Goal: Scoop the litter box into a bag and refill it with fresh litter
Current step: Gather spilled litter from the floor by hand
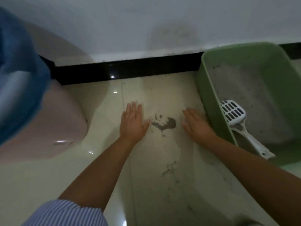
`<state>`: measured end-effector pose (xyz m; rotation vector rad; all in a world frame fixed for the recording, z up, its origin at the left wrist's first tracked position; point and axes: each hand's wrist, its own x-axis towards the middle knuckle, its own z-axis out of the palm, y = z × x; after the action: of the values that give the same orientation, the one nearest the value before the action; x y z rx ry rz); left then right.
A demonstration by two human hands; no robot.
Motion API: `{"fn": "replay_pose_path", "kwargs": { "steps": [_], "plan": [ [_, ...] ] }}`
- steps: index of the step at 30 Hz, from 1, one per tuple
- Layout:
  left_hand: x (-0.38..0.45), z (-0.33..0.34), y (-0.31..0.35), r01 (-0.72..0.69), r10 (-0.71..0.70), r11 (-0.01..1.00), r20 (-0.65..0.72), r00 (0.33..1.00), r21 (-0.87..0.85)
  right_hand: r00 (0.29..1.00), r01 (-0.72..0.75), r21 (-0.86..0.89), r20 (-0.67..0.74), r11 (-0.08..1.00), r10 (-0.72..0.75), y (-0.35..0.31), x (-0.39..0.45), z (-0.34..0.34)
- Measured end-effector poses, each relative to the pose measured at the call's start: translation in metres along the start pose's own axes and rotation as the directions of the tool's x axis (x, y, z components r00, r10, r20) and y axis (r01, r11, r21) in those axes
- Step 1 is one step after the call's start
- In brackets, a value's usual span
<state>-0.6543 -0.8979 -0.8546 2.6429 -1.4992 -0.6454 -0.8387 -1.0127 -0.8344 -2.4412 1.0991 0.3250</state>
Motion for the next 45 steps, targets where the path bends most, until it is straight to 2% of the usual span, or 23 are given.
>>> {"fn": "replay_pose_path", "kwargs": {
  "steps": [2, 5, 8, 10, 13, 15, 16, 18, 20, 23, 25, 28, 31, 32, 33, 35, 37, 39, 41, 43, 45],
  "plan": [
    [0.010, 0.021, -0.006, -0.013, 0.012, 0.999, 0.011, 1.000, 0.042, 0.999, -0.036, -0.036, 0.034, 0.999, 0.037, 0.008, 0.000, 0.019],
    [0.016, 0.037, -0.010, -0.061, 0.057, 0.994, 0.041, 0.998, 0.090, 0.999, -0.009, -0.052, 0.031, 0.999, 0.011, 0.004, 0.003, 0.048],
    [0.021, 0.042, -0.012, -0.071, 0.070, 0.993, 0.010, 0.997, 0.091, 0.998, -0.015, -0.072, -0.065, 0.997, 0.011, -0.009, 0.019, 0.072],
    [0.025, 0.043, -0.012, -0.081, 0.081, 0.993, 0.005, 0.997, 0.088, 0.996, 0.050, -0.110, -0.068, 0.993, -0.057, -0.020, 0.028, 0.076],
    [0.024, 0.044, -0.012, -0.098, 0.100, 0.993, -0.019, 0.995, 0.069, 0.959, 0.278, -0.136, -0.019, 0.951, -0.283, -0.017, 0.028, 0.082],
    [0.027, 0.046, -0.014, -0.113, 0.116, 0.991, -0.038, 0.993, 0.067, 0.926, 0.350, -0.133, -0.102, 0.927, -0.364, -0.003, 0.033, 0.068],
    [0.027, 0.047, -0.015, -0.113, 0.116, 0.991, -0.037, 0.993, 0.072, 0.943, 0.281, -0.092, -0.161, 0.955, -0.293, 0.005, 0.037, 0.061],
    [0.029, 0.050, -0.018, -0.103, 0.107, 0.991, -0.042, 0.993, 0.081, 0.977, 0.018, 0.056, -0.214, 0.998, -0.005, 0.022, 0.047, 0.047],
    [0.030, 0.053, -0.018, -0.109, 0.113, 0.991, -0.053, 0.992, 0.076, 0.950, -0.189, 0.117, -0.228, 0.975, 0.211, 0.034, 0.055, 0.044],
    [0.033, 0.057, -0.018, -0.137, 0.152, 0.984, -0.136, 0.979, 0.109, 0.919, -0.301, 0.075, -0.244, 0.951, 0.310, 0.034, 0.069, 0.046],
    [0.034, 0.057, -0.019, -0.138, 0.154, 0.983, -0.140, 0.978, 0.117, 0.943, -0.250, 0.031, -0.218, 0.968, 0.251, 0.030, 0.074, 0.047],
    [0.033, 0.057, -0.020, -0.132, 0.150, 0.982, -0.132, 0.980, 0.133, 0.990, -0.053, -0.026, -0.130, 0.998, 0.049, 0.021, 0.068, 0.050],
    [0.033, 0.056, -0.019, -0.126, 0.142, 0.983, -0.122, 0.982, 0.132, 0.966, 0.252, -0.038, -0.053, 0.967, -0.254, 0.010, 0.062, 0.053],
    [0.034, 0.056, -0.019, -0.124, 0.139, 0.984, -0.116, 0.983, 0.129, 0.949, 0.311, -0.004, -0.049, 0.950, -0.311, 0.008, 0.065, 0.051],
    [0.034, 0.056, -0.020, -0.122, 0.137, 0.984, -0.113, 0.984, 0.129, 0.948, 0.314, 0.046, -0.062, 0.948, -0.311, 0.006, 0.071, 0.044],
    [0.034, 0.056, -0.020, -0.116, 0.130, 0.984, -0.100, 0.986, 0.135, 0.971, 0.201, 0.124, -0.155, 0.972, -0.181, 0.006, 0.097, 0.028],
    [0.035, 0.056, -0.020, -0.117, 0.131, 0.984, -0.099, 0.986, 0.135, 0.977, 0.028, 0.126, -0.213, 0.992, -0.001, 0.009, 0.134, 0.014],
    [0.036, 0.056, -0.021, -0.119, 0.133, 0.984, -0.098, 0.986, 0.134, 0.980, -0.058, 0.066, -0.186, 0.996, 0.069, 0.005, 0.162, 0.007],
    [0.037, 0.055, -0.020, -0.112, 0.125, 0.986, -0.098, 0.987, 0.127, 0.991, -0.002, -0.021, -0.134, 1.000, -0.001, -0.003, 0.172, 0.010],
    [0.037, 0.057, -0.020, -0.119, 0.135, 0.985, -0.122, 0.983, 0.125, 0.986, 0.146, -0.090, -0.066, 0.985, -0.152, -0.010, 0.166, 0.019],
    [0.036, 0.057, -0.019, -0.122, 0.137, 0.985, -0.125, 0.983, 0.121, 0.948, 0.318, -0.082, 0.013, 0.944, -0.318, -0.012, 0.152, 0.028]
  ]
}}
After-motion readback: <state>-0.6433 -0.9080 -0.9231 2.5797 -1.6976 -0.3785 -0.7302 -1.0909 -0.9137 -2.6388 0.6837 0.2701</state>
